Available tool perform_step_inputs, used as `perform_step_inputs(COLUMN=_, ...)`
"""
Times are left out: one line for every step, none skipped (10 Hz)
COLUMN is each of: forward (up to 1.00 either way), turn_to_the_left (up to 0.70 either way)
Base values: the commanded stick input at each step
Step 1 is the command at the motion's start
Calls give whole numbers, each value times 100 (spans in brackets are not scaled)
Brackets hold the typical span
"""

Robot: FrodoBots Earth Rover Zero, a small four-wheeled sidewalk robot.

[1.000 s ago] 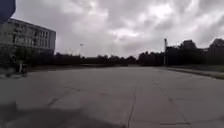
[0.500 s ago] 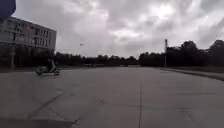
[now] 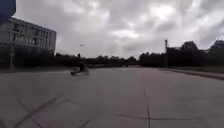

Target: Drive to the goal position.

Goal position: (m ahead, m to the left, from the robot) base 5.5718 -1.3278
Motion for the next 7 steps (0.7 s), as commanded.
perform_step_inputs(forward=70, turn_to_the_left=0)
perform_step_inputs(forward=70, turn_to_the_left=0)
perform_step_inputs(forward=70, turn_to_the_left=0)
perform_step_inputs(forward=70, turn_to_the_left=0)
perform_step_inputs(forward=70, turn_to_the_left=0)
perform_step_inputs(forward=70, turn_to_the_left=0)
perform_step_inputs(forward=70, turn_to_the_left=0)
